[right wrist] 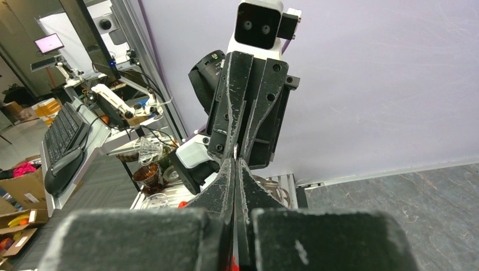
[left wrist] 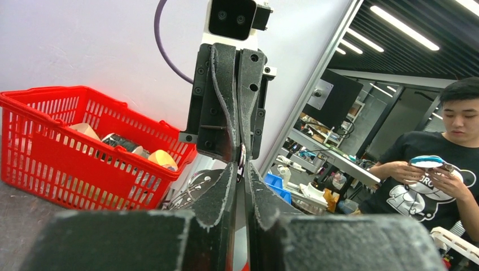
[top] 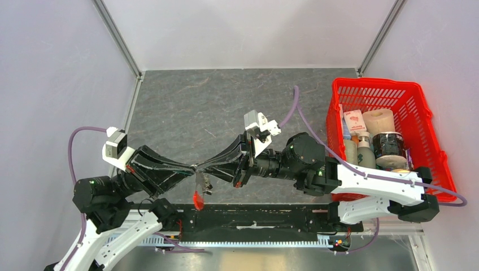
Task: Put the keys on the keyring
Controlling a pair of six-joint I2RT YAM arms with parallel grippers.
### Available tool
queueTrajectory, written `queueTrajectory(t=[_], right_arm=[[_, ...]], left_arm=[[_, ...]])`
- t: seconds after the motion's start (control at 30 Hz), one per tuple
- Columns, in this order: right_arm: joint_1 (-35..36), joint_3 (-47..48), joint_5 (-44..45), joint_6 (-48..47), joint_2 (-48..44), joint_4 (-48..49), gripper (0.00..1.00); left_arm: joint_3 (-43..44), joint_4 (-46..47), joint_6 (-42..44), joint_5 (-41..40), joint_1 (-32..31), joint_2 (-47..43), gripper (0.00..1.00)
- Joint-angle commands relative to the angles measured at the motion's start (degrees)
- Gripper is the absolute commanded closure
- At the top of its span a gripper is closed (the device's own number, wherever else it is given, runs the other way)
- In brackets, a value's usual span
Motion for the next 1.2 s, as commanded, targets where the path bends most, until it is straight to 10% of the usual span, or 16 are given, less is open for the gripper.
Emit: queueTrajectory(t=[0.0, 0.33, 0.53, 1.17], right_arm=[[0.1, 0.3, -0.4, 0.8, 0.1, 4.3, 1.00], [0.1, -0.3, -0.2, 1.9, -1.4, 0.8, 1.00], [0.1, 1.3, 0.9, 1.5, -3.9, -7.7, 0.64], [0.0, 23.9, -0.7, -5.6, 2.0, -45.7, 0.48]], left_arm=[[0.2, 2.1, -1.5, 0.7, -0.1, 1.3, 0.88], [0.3, 2.1, 0.2, 0.4, -0.1, 0.6, 0.98], [2.5, -0.2, 1.0, 4.4, -0.1, 2.3, 0.98], [19.3, -35.9, 19.8, 14.8, -0.1, 14.5, 0.98]])
